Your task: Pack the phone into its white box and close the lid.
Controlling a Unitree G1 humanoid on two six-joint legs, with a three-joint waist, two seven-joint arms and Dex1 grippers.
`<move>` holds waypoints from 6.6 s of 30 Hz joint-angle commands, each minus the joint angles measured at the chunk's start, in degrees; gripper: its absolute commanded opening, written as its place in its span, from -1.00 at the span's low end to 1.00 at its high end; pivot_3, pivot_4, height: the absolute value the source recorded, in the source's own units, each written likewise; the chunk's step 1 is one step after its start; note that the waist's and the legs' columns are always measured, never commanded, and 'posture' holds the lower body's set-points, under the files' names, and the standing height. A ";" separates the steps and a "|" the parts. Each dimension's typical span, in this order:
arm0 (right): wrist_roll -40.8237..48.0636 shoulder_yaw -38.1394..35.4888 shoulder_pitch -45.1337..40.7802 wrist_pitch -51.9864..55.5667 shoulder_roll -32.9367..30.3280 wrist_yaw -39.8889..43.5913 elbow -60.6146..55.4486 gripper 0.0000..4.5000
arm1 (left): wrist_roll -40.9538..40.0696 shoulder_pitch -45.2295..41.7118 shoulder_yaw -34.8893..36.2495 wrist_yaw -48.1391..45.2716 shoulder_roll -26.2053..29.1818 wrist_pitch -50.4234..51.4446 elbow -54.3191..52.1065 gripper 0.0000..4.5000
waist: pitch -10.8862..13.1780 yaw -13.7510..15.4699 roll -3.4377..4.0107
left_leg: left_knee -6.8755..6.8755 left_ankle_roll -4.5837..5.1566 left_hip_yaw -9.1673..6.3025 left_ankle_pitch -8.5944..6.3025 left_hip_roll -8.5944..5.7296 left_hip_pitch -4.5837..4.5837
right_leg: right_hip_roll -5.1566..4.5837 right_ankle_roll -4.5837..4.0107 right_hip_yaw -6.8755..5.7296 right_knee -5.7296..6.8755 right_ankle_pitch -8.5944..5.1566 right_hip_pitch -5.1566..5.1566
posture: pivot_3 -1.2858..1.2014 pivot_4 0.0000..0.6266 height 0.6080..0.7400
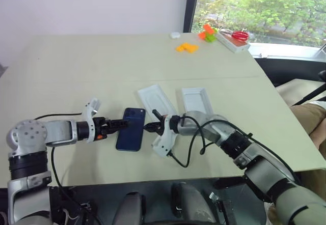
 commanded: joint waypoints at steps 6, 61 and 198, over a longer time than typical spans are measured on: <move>-0.32 3.22 1.67 -0.41 1.57 0.19 1.59 -1.00 | -18.38 -1.91 -2.22 7.03 -3.00 1.44 2.82 0.99 | -0.15 0.27 -0.03 | -0.01 0.00 -0.02 0.00 -0.01 -0.03 | -0.03 0.02 0.00 -0.01 -0.02 0.00 | 0.03 -0.52 1.00; 49.82 -17.50 12.04 32.26 -1.65 28.33 -24.23 0.14 | -38.53 6.32 -11.96 9.13 12.08 -22.07 1.68 -1.00 | 1.05 0.98 0.55 | -0.05 0.02 -0.15 -0.01 -0.05 -1.32 | -0.11 -0.14 -0.23 -0.13 -0.25 -1.16 | 0.03 -0.52 1.00; 41.47 -24.45 1.14 27.60 -4.78 9.19 1.67 -0.97 | 28.97 -16.66 -0.89 -2.81 -19.34 -11.93 -2.62 -1.00 | 1.22 1.66 0.72 | 0.24 -0.76 -0.09 0.49 -0.05 -2.16 | -0.05 -0.17 -0.29 0.42 0.57 -2.12 | 0.03 -0.52 1.00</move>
